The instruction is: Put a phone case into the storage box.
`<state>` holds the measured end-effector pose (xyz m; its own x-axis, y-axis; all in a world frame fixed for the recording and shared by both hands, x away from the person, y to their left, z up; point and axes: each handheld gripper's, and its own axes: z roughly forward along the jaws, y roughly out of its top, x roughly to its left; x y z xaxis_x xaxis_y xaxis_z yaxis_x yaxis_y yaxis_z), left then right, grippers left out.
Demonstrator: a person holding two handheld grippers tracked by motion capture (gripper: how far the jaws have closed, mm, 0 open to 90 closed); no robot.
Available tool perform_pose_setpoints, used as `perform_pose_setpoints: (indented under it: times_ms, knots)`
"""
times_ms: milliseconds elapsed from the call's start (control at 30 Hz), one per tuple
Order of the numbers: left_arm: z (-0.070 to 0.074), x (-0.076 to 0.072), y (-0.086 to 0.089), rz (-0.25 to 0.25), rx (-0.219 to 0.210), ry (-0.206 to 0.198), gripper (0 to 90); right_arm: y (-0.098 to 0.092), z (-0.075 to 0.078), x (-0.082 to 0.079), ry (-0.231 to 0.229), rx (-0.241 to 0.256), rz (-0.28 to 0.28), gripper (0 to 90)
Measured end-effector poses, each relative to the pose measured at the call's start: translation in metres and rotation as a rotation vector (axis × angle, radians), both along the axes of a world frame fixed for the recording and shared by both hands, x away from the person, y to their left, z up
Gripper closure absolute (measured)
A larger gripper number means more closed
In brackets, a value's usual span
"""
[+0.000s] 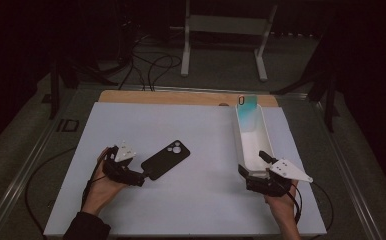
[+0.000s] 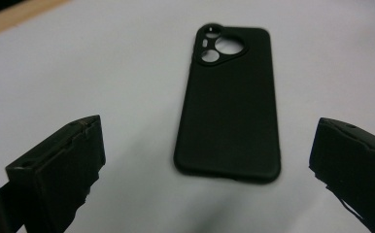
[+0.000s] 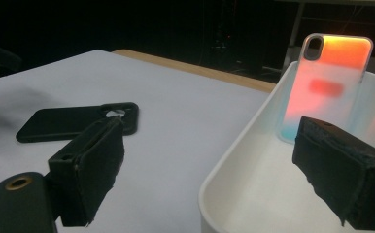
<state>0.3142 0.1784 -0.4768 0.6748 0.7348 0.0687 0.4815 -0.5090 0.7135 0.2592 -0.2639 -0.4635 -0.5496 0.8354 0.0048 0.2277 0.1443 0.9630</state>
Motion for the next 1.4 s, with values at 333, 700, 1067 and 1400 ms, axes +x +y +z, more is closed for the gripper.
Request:
perform_pose_setpoints:
  times_ms: [333, 700, 1067, 1400]
  knots:
    - [-0.022, 0.033, -0.020, -0.013, 0.053, 0.128, 0.0, -0.003, 0.000, 0.001, 0.011, 0.021, 0.000, 11.4]
    - [-0.037, 0.041, -0.039, -0.064, 0.099, 0.212, 0.0, -0.003, -0.001, 0.002, 0.011, 0.024, 0.000, 11.4]
    - [-0.042, 0.042, -0.046, -0.073, 0.117, 0.225, 0.6, -0.002, -0.002, 0.002, 0.014, 0.016, -0.002, 11.4]
    - [-0.043, 0.042, -0.046, -0.069, 0.120, 0.233, 0.9, 0.001, -0.002, 0.002, 0.015, 0.015, 0.005, 11.3]
